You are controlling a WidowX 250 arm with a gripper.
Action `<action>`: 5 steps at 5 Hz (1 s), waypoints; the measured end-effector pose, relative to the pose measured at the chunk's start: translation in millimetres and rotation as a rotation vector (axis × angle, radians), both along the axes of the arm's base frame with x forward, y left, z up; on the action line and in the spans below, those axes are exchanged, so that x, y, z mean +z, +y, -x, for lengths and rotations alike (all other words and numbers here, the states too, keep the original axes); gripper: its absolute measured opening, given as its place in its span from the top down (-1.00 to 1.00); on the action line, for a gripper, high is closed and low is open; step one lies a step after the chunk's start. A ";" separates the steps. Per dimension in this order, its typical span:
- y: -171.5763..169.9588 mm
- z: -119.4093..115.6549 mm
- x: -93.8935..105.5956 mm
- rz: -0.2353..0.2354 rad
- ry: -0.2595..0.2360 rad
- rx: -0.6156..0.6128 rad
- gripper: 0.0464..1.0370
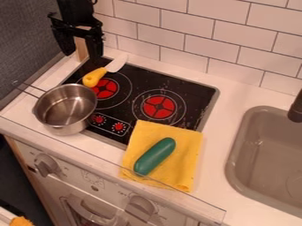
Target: Put the green object in the silver pot
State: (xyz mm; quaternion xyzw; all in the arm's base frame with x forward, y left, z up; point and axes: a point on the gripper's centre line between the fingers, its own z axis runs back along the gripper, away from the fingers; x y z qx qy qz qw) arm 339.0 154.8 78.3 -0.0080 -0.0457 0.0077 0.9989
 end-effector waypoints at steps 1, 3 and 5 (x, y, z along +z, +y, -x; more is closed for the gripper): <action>-4.4 3.9 -15.3 0.020 0.033 -0.005 -0.93; -61.6 36.6 3.4 0.043 -0.004 -0.110 -0.93; -107.0 77.6 -0.9 -0.004 -0.017 -0.258 -0.93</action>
